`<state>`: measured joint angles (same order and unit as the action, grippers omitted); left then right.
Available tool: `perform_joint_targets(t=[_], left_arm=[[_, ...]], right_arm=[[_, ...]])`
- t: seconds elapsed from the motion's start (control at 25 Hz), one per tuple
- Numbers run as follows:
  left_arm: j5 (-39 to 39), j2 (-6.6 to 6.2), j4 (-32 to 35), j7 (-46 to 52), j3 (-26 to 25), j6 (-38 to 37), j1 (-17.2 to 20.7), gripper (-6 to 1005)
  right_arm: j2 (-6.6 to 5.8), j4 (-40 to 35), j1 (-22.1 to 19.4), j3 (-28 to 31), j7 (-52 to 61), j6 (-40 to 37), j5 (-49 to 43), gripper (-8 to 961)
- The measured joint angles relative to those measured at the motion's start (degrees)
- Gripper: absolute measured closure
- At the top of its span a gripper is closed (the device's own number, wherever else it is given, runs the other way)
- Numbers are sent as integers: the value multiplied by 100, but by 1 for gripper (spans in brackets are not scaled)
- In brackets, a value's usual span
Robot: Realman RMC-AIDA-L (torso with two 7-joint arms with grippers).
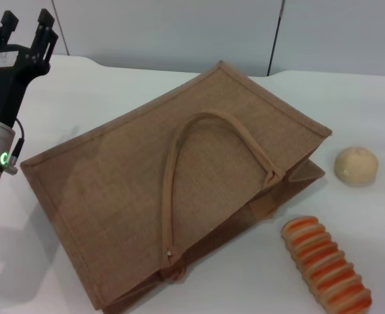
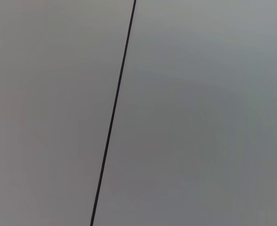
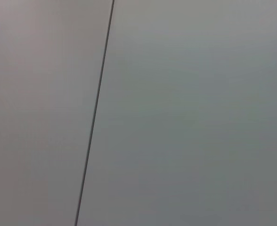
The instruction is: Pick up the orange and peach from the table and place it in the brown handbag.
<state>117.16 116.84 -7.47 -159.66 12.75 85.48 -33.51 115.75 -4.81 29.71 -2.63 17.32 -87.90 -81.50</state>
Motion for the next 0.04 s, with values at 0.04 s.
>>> perform_joint_targets(t=[0.04], left_arm=[[0, 2, 0, 2, 0, 0, 0, 319]], right_arm=[[0, 3, 1, 0, 0, 0, 1, 194]])
